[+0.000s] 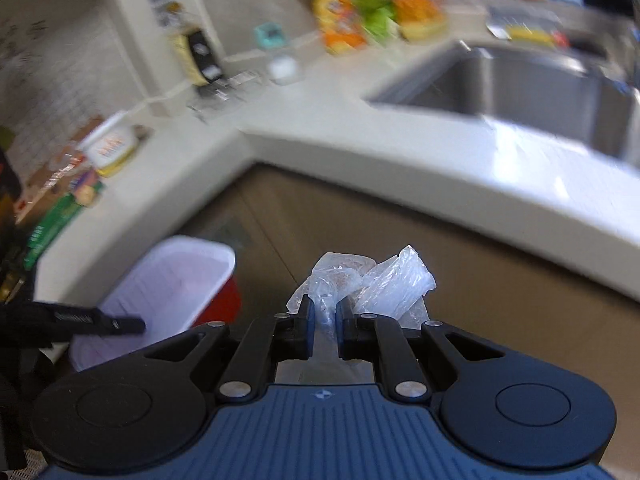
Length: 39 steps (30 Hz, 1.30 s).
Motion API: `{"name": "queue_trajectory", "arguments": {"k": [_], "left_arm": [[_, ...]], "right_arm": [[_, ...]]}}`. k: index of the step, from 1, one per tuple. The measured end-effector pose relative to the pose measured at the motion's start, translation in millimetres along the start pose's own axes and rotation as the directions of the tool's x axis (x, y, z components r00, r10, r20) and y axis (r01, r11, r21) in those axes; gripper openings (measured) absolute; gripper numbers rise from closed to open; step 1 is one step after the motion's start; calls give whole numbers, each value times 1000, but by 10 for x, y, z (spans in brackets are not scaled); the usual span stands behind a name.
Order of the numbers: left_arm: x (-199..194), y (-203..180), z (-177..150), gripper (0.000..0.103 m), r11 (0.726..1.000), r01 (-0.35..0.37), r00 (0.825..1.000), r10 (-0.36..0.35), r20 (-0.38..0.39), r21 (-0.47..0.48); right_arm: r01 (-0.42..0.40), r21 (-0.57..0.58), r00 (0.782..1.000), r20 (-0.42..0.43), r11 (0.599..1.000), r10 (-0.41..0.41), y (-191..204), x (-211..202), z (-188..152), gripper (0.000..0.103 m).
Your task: Collect trash
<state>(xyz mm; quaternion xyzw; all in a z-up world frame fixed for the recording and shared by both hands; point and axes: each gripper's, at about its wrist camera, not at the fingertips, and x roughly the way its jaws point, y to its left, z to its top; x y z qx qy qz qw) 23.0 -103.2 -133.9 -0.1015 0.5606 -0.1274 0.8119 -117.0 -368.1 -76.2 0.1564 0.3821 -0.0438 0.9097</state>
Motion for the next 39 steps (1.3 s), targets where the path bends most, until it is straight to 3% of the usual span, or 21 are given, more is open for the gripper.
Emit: {"name": "queue_trajectory", "arguments": {"k": [6,9,12,17,21,27,30,34,39], "left_arm": [[1194,-14,-298,12,999,-46,987,41,-154,-30],[1797,-16,-357,14,995,-97,984,94,-152,-15],[2428,90,-402,23,997,-55,992,49,-115,-49],[3173,328,-465,25,984,-77,982,47,-182,-162],[3165,503,-535,25,983,-51,983,17,-185,-179],[2535,661,-530,25,975,44,990,-72,-118,-218],[2286,670,-554,25,984,74,993,-88,-81,-159],[2254,433,-625,25,997,68,992,-64,-108,30],[2138,455,-710,25,998,54,990,-57,-127,-25]], "right_arm": [[95,100,989,-126,990,-82,-528,232,-438,10],[146,112,976,-180,983,-124,-673,344,-655,10],[204,96,958,-225,974,-178,-769,455,-858,10],[260,77,923,-311,963,-225,-874,712,-1083,10],[249,-9,914,-327,968,-238,-789,876,-1102,10],[162,-40,923,-347,986,-166,-646,1084,-1059,10],[97,-47,921,-375,994,-107,-476,1259,-1057,10],[49,-44,908,-415,998,-63,-314,1521,-1037,10],[7,-63,901,-433,998,-34,-173,1604,-1045,10]]}}
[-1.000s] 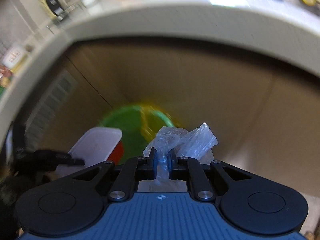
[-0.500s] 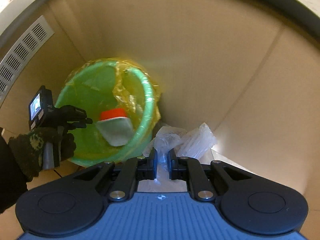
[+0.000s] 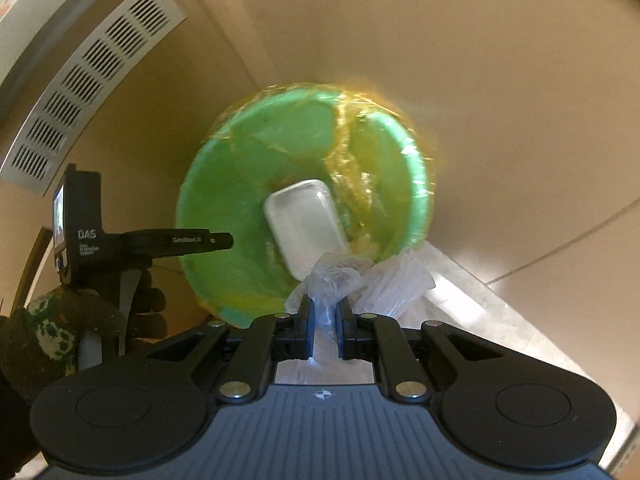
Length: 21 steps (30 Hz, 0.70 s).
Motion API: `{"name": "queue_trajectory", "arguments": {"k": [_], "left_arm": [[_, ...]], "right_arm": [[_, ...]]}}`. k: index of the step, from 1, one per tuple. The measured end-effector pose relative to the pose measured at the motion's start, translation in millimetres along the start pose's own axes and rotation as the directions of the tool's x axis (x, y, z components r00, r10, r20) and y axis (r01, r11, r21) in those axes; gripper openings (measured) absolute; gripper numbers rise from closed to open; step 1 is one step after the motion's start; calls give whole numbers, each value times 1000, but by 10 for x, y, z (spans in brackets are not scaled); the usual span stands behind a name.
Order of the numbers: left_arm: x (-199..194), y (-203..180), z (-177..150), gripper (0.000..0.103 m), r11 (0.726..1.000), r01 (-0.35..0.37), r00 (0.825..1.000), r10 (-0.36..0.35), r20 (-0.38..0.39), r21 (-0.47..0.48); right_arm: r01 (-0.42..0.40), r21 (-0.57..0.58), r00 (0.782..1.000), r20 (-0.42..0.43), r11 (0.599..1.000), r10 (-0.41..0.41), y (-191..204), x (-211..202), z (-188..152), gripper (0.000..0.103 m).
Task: Collect trash
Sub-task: 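Open the right gripper to drop the plastic bag into the bin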
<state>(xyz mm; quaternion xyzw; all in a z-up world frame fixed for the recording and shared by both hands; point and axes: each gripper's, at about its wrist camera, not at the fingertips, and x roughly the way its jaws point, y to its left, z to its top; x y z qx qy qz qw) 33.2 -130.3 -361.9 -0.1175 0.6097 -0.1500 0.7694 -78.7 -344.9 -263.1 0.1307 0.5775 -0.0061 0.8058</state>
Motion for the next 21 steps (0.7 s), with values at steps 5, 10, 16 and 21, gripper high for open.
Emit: {"name": "queue_trajectory", "arguments": {"k": [5,10,16,21], "left_arm": [[-371,47,-59,25,999,45,999,-45,21,-19],[-771,159,-24,25,994,81,996,-79,43,-68],[-1238,261,85,25,992,97,990,-88,113,-81],[-1752,246,193,25,990,112,978,-95,184,-84]], "right_arm": [[-24,35,1000,-19,999,24,22,251,252,10],[-79,42,997,24,996,79,217,611,679,15],[-100,104,995,-11,990,102,354,993,1086,37],[-89,127,996,36,988,85,403,543,1156,42]]}}
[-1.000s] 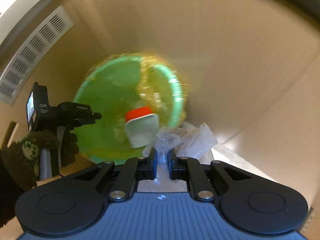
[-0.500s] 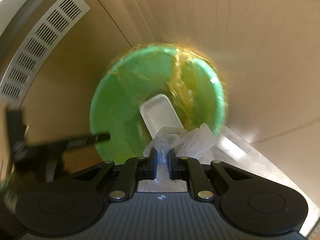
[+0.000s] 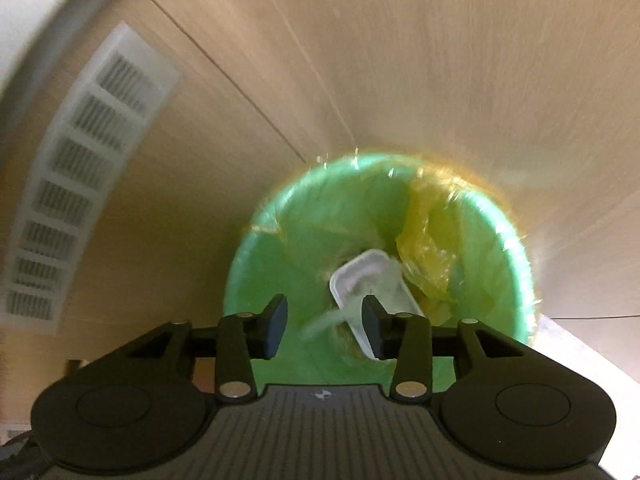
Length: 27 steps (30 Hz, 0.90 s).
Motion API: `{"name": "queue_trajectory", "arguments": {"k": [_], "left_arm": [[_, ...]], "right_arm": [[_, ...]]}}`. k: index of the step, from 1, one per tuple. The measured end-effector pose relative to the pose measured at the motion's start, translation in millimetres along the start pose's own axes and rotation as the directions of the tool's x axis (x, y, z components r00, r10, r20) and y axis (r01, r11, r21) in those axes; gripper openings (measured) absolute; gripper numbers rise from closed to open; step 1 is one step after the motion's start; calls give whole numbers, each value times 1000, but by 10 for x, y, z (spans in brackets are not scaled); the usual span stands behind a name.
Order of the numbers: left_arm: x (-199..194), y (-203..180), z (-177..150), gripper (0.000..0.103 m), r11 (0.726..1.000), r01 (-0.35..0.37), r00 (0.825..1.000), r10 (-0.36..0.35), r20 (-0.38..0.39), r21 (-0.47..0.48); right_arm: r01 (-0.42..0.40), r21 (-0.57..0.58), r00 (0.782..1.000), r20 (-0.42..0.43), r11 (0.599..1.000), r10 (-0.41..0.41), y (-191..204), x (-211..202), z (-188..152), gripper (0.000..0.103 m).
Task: Collect trash
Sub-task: 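Open the right gripper to drop the plastic bag into the bin, then raise both grippers back up to the counter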
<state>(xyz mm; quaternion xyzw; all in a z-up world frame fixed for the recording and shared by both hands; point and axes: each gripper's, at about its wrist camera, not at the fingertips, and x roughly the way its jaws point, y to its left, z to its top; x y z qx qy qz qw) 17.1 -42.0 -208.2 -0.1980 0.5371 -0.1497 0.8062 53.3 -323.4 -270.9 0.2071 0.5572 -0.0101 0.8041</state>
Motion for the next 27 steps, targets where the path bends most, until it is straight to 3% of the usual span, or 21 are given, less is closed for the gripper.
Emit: {"name": "queue_trajectory", "arguments": {"k": [4,8,13,17,21,27], "left_arm": [[-596,-109,212,25,1000,-12,996,11,87,10],[-1259,-96,436,25,999,-51,978,52,203,-9],[-1912,94,618,25,984,-156,918,175,355,-81],[-2151,366,736,25,951,-250,881,302,365,-184],[-2306,576,752,25,955,-233,878,288,382,-183],[-2463,872,848,25,973,-222,884,228,408,-63]], "right_arm": [[72,-100,996,66,992,-65,278,-569,39,44],[81,-208,986,161,975,-47,720,-1107,97,53],[-44,-355,961,240,934,137,1496,-1590,176,57],[-119,-464,932,254,878,260,2190,-1746,261,61],[-119,-524,920,260,843,292,2813,-1728,363,61],[-117,-527,927,246,842,283,3574,-1421,562,62]]}}
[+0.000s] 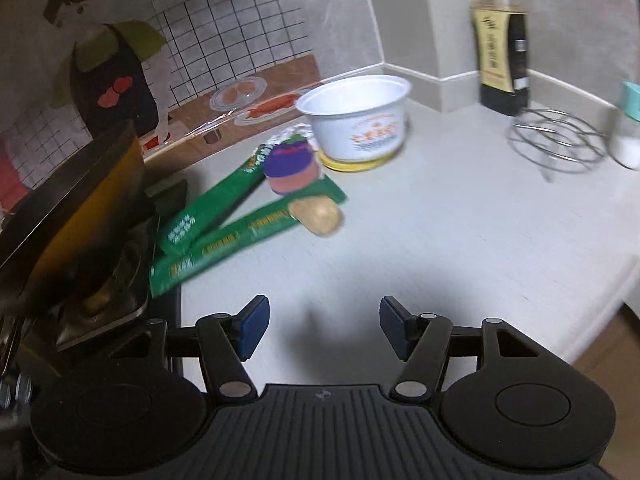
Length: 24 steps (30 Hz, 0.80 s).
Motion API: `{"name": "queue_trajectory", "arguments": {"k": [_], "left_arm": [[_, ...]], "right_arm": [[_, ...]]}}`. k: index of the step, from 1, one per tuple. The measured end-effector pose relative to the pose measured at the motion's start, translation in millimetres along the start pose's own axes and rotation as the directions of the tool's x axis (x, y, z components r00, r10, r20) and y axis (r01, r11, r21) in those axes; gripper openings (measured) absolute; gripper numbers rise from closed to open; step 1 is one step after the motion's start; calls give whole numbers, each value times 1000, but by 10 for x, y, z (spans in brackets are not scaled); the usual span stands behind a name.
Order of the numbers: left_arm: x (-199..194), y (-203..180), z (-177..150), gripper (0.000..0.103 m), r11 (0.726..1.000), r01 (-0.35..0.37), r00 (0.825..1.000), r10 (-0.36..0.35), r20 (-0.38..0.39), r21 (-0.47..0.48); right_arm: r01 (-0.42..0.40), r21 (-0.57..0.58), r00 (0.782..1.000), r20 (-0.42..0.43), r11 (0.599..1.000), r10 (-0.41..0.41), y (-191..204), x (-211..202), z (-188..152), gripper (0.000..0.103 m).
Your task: Collect trash
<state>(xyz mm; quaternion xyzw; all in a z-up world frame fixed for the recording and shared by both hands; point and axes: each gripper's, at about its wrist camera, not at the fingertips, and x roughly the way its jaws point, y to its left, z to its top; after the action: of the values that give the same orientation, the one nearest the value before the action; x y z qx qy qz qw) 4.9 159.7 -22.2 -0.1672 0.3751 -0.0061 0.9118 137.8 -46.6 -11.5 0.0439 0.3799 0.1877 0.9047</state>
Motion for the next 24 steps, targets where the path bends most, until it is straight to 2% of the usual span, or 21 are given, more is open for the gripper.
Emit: {"name": "queue_trajectory", "arguments": {"k": [4,9,13,14,17,20,24], "left_arm": [[18,215,41,25,999,49,999,-49,9,-14],[78,438,71,25,995,77,997,-77,1,-67],[141,434,121,25,994,86,996,-87,2,-70],[147,426,130,25,994,79,997,-79,2,-70],[108,404,170,25,993,62,998,-62,-1,-101],[94,386,215,25,993,54,999,-53,8,-101],[174,364,287,25,991,54,999,-53,9,-125]], "right_arm": [[40,-67,999,-6,997,-40,303,425,170,62],[66,-169,997,-17,983,-69,605,898,458,62],[48,-136,998,-41,990,-54,654,1290,716,63],[50,-138,998,-26,989,-54,669,1367,772,63],[38,-168,997,-55,985,-48,693,1580,875,63],[21,-230,996,-84,973,-41,698,1669,890,63],[-39,-268,992,-127,963,5,619,1570,793,61]]}}
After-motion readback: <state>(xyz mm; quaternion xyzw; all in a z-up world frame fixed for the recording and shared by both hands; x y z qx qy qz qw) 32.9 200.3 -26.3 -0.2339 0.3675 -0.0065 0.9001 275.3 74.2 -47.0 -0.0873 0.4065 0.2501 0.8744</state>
